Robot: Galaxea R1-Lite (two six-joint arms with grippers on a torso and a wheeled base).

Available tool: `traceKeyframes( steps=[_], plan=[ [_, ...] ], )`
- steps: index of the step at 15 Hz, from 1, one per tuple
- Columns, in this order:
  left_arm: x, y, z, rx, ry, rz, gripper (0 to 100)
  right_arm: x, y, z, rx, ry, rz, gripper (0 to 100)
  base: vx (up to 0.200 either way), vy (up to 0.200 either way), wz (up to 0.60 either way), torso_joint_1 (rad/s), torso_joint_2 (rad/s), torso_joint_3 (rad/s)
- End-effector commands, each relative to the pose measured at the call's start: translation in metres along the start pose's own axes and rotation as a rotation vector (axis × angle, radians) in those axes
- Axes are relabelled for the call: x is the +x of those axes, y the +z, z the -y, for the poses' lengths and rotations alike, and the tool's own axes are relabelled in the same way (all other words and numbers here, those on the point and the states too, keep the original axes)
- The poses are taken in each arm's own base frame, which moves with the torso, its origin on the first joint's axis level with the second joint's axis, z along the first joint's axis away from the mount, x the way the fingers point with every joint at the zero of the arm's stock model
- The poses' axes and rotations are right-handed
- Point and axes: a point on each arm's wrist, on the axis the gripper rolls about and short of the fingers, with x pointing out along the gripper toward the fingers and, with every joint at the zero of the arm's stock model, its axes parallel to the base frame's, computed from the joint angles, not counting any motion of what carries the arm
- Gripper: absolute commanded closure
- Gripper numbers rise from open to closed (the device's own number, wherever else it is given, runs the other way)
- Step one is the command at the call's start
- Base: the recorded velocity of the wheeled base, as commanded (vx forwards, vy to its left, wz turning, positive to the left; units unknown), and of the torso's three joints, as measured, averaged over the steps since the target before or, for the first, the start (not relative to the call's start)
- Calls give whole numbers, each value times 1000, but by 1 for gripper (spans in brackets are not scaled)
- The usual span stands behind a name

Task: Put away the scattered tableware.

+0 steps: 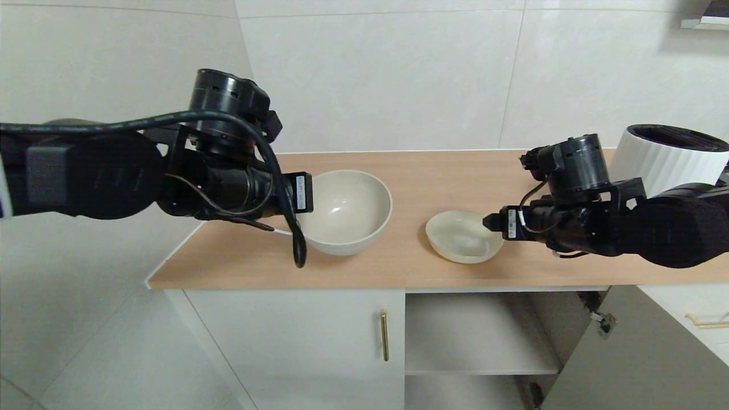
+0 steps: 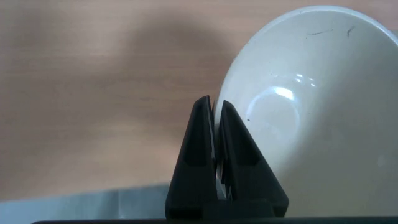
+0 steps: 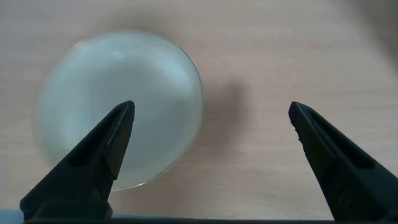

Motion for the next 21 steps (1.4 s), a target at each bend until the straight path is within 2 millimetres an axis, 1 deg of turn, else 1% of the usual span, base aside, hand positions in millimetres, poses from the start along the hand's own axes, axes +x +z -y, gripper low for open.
traceKeyframes(
  steps=[1, 2, 3, 8, 9, 11, 16, 18, 19, 21],
  plan=[
    [-30, 9, -2, -13, -25, 64, 100, 25, -10, -1, -13, -31, -52, 0, 0, 0, 0, 0, 0, 0],
    [-31, 9, -2, -14, -25, 64, 100, 34, -15, -1, -18, -40, -71, 0, 0, 0, 0, 0, 0, 0],
    [-31, 8, -2, -14, -25, 62, 100, 38, -15, 0, -15, -46, -73, 0, 0, 0, 0, 0, 0, 0],
    [-25, 6, -2, -11, -21, 50, 100, 41, -13, -1, 24, -32, -70, 0, 0, 0, 0, 0, 0, 0],
    [-25, 6, -2, -11, -21, 50, 100, 42, -15, -2, 24, -21, -77, 100, 0, 0, 0, 0, 0, 0],
    [-25, 7, -2, -13, -21, 51, 100, 45, -13, -3, 69, -10, -76, 100, 0, 0, 0, 0, 0, 0],
    [-26, 8, -1, -29, -29, 69, 100, 41, -10, -4, 108, 26, -74, 100, 0, 0, 0, 0, 0, 0],
    [-32, 5, 1, -23, -38, 67, 100, 21, -1, -1, 121, 54, -46, 100, 0, 0, 0, 0, 0, 0],
    [-36, 2, 0, -20, -39, 63, 100, 6, 4, 0, 125, 82, -27, 100, 0, 0, 0, 0, 0, 0],
    [-47, -5, -1, -13, -48, 56, 100, -30, 13, 5, 132, 143, 18, 100, 0, 0, 0, 0, 0, 0]
  ],
)
